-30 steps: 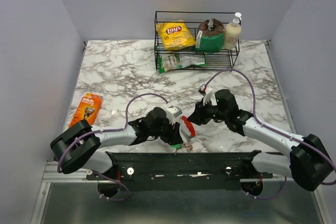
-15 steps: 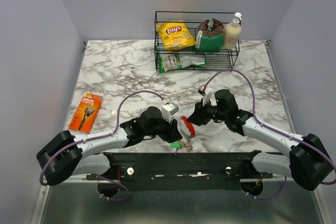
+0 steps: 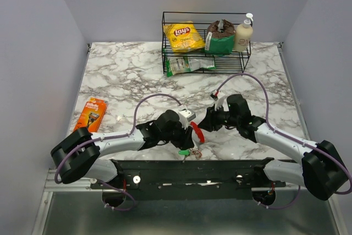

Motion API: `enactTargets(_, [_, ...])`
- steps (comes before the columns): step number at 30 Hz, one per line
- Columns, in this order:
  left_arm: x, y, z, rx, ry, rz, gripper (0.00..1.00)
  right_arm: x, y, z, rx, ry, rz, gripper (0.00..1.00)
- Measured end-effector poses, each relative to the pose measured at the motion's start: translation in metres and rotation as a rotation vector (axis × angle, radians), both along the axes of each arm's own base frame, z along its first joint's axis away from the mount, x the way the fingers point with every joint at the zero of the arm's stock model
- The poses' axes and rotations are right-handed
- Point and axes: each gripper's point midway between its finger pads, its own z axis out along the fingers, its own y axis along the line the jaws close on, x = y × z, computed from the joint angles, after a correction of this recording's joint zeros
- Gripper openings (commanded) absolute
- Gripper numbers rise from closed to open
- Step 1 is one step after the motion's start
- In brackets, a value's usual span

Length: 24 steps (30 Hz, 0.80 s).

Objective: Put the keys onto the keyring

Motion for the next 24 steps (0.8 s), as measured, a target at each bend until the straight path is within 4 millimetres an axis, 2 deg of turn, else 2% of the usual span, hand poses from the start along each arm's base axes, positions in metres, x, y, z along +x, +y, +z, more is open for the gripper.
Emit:
enactTargets(13, [0.001,0.001,-0.023,0.107,0.015,-0.019,0.51,0.002,-0.004,-0.003,-0.003,0.011,-0.016,0.43])
enactTargets(24, [-0.001,0.007,-0.029,0.145,0.009,-0.025,0.41,0.002,-0.004,-0.006,-0.007,0.017,-0.016,0.43])
